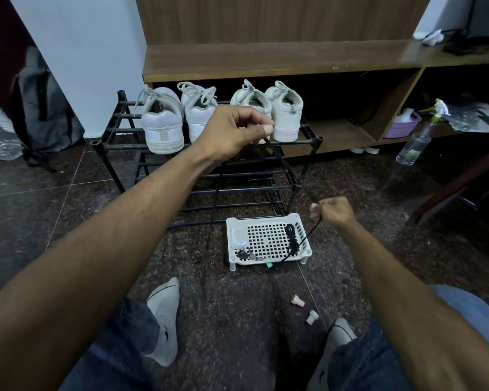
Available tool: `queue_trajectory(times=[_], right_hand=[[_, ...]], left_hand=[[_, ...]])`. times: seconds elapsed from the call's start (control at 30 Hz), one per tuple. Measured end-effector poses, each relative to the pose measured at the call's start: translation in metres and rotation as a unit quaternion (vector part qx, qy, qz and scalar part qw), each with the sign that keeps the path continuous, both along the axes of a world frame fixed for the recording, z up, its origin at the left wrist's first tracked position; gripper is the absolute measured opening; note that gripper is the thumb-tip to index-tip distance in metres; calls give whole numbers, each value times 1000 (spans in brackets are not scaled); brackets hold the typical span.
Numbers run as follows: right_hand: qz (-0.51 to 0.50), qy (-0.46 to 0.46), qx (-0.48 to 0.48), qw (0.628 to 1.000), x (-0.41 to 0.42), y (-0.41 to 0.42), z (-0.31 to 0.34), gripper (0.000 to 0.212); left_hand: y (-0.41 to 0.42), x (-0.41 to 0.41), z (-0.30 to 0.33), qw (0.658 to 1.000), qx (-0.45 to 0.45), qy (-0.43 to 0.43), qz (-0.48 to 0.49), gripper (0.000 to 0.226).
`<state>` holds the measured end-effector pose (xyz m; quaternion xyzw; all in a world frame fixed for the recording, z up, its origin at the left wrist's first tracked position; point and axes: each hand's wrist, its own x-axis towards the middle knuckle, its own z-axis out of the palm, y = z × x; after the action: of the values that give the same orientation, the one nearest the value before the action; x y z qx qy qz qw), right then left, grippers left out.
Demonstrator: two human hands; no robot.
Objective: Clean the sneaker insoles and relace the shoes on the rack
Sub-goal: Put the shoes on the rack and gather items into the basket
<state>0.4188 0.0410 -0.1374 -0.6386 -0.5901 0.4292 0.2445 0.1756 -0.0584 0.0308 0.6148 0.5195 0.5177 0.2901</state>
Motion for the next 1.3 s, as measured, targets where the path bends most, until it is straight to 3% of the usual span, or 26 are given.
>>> queue_trajectory(times=[0.23,0.37,0.47,0.57,0.8,0.93,1.0,1.2,1.3], right_hand=[[110,18,-15,994,-19,-20,10,4],[201,78,-5,977,-35,-37,35,28],[224,139,22,964,-51,-45,56,34],[256,188,53,947,-64,-50,75,35],[292,255,57,920,-87,-64,94,41],[274,233,53,932,-99,-72,85,28],[265,211,38,940,-100,-73,76,34],[230,172,-25,957,-76,-72,40,13],[193,149,-40,969,-60,-69,25,24]], left_hand=[[-3,2,-3,999,-37,6,-5,13],[-3,6,-1,995,-5,95,-18,27],[1,7,-2,984,24,177,-28,51],[3,10,1,980,27,196,-35,56],[-1,27,16,993,77,83,-44,53],[-2,35,28,994,111,-1,-20,49],[-1,32,32,991,125,-39,-2,45],[-2,0,23,962,117,-176,173,37],[1,-23,3,933,83,-247,250,36]])
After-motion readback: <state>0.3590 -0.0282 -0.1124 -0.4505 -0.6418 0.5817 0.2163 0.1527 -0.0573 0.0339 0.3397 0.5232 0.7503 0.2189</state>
